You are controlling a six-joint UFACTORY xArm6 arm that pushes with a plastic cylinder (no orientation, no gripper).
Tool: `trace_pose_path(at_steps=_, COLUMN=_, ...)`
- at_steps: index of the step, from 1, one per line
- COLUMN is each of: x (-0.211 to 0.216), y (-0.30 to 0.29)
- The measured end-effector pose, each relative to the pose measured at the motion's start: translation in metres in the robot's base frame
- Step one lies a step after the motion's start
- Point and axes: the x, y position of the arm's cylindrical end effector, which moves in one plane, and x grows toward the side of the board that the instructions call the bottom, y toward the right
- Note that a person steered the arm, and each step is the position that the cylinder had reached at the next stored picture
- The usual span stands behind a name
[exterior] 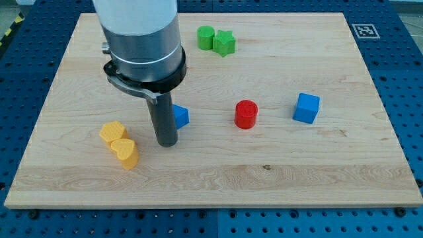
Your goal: Place your arm at the bottom right side of the red circle
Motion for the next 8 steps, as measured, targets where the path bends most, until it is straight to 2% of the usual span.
trace_pose_path(at_steps=6, x=0.008, y=0.066)
trace_pose_path(at_steps=8, x=0.008, y=0.111)
